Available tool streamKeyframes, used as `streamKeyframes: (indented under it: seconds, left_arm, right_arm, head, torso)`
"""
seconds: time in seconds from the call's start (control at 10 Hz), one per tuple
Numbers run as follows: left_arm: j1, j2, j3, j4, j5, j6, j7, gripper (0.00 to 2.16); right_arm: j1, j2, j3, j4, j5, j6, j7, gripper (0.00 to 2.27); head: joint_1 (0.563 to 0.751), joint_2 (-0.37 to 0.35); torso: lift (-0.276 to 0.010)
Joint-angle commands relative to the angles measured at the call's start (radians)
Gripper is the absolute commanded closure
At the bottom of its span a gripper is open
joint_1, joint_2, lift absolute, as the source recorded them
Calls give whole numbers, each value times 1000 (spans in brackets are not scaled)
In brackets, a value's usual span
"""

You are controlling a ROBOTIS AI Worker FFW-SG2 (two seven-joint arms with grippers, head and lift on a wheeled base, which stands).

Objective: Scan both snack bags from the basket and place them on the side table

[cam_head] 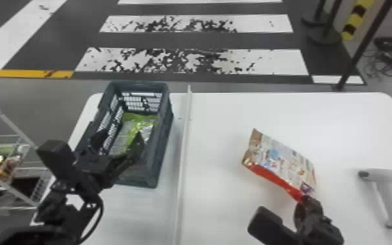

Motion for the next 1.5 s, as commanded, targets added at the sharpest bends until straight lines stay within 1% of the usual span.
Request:
streamKeyframes:
  seconds: [0.0,0.1,0.2,0.3,0.5,0.6,0.7,0.8,0.9,1.0,1.1,1.2,1.4]
  left_arm:
    - [-2,0,0,3,2,0,0,103]
    - [-2,2,0,3,4,0,0,103]
    - [-2,3,0,4,5,0,0,103]
    - [-3,5,0,3,10,0,0,103]
    - [-2,8,0,3,18,0,-5,103]
    - [-2,9,0,3,19,0,-5,103]
    - [-2,11,0,3,19,0,-5,103]
    - [-2,11,0,3,19,0,-5,103]
    - [-2,11,0,1,19,0,-6,103]
    - [-2,11,0,1,19,0,-5,103]
    - [-2,13,0,1,19,0,-5,103]
    - [0,13,-1,0,19,0,-6,103]
    - [3,13,0,-3,19,0,-6,103]
  right_arm:
    - [0,0,-24,-41,-70,7,18,-2]
    - [2,2,-49,-74,-125,10,46,36]
    - [6,3,-87,-114,-210,10,72,49]
    - [8,8,-144,-153,-317,7,84,49]
    - [6,26,-236,-192,-460,1,89,66]
    - [5,38,-280,-198,-521,-12,115,248]
    - [5,46,-309,-199,-559,-36,146,718]
    - [3,57,-325,-198,-587,-64,158,1750]
    - [-4,68,-326,-193,-590,-61,160,2263]
    - [-11,72,-326,-189,-592,-79,190,2267]
    - [-23,80,-326,-183,-624,-88,219,2263]
    - [-35,92,-319,-175,-633,-107,250,2263]
    - [-84,114,-297,-103,-679,-180,253,2263]
  head:
    - [695,102]
    - [695,109]
    - [695,112]
    - [695,120]
    - [695,126]
    - [695,124]
    - [695,126]
    - [695,134]
    - [695,144]
    - [695,151]
    - [695,156]
    - [695,173]
    - [695,218]
  torso:
    - [-75]
    - [-75]
    - [-75]
    - [-75]
    - [-75]
    - [-75]
    - [-75]
    - [-75]
    - [-75]
    - [-75]
    - [-75]
    - [-75]
    - [-75]
